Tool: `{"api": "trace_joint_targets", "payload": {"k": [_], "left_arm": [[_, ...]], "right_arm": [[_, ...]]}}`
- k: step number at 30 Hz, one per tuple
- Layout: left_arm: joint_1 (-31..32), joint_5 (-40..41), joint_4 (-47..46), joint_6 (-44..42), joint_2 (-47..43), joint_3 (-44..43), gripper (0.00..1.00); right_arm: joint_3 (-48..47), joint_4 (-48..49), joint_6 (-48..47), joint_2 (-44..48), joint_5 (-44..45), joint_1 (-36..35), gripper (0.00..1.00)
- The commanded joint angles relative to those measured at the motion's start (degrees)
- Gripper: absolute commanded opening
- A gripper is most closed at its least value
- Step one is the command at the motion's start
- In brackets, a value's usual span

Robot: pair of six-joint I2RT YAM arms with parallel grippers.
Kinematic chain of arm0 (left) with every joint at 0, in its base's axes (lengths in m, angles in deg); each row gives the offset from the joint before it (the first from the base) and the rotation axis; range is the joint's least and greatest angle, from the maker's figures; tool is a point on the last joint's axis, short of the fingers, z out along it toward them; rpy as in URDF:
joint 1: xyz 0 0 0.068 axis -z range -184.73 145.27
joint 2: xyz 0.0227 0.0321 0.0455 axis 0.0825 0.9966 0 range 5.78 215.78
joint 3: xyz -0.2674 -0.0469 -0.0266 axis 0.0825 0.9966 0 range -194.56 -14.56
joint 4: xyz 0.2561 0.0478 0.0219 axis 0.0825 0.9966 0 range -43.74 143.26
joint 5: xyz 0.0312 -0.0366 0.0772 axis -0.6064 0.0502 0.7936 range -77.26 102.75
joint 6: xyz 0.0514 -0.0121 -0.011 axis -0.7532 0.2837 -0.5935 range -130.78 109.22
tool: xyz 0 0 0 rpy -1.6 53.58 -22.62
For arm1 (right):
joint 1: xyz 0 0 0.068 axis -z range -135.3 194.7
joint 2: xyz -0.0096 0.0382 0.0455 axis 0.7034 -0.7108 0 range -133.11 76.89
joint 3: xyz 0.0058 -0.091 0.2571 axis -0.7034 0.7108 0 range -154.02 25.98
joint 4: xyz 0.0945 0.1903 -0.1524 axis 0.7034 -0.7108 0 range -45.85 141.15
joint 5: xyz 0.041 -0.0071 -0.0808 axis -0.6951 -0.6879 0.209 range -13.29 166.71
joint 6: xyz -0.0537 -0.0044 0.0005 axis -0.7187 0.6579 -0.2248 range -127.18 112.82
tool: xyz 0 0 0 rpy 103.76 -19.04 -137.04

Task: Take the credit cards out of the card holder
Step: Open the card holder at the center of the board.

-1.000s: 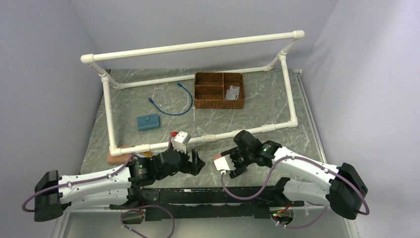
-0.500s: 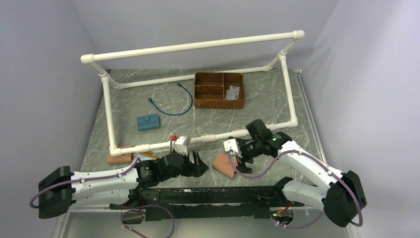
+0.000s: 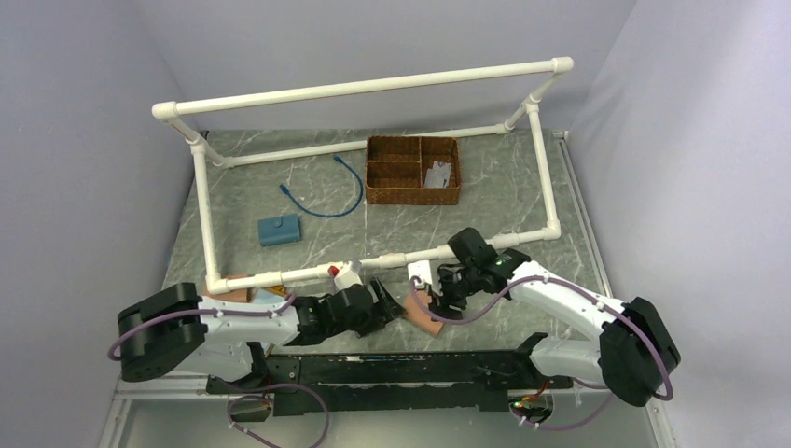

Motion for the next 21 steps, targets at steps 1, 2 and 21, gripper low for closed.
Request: {"api": "trace_joint_targets", "payload": {"k": [1, 2, 21], "left_arm": [[-0.16, 2.99, 1.11, 7.61, 4.22, -3.86, 0.75], [-0.19, 3.23, 0.85, 8.22, 4.98, -3.94, 0.73], [-3.04, 0.54, -2.74, 13.82, 15.86, -5.12, 0.51]], "right_arm": [[1.10, 8.86, 1.27, -0.65, 9.09, -4.26, 0.64], [1.20, 9.90, 1.39, -1.07, 10.75, -4.84, 0.64], [2.26, 12.18, -0.63, -6.63, 18.35, -8.98, 0.27]]}}
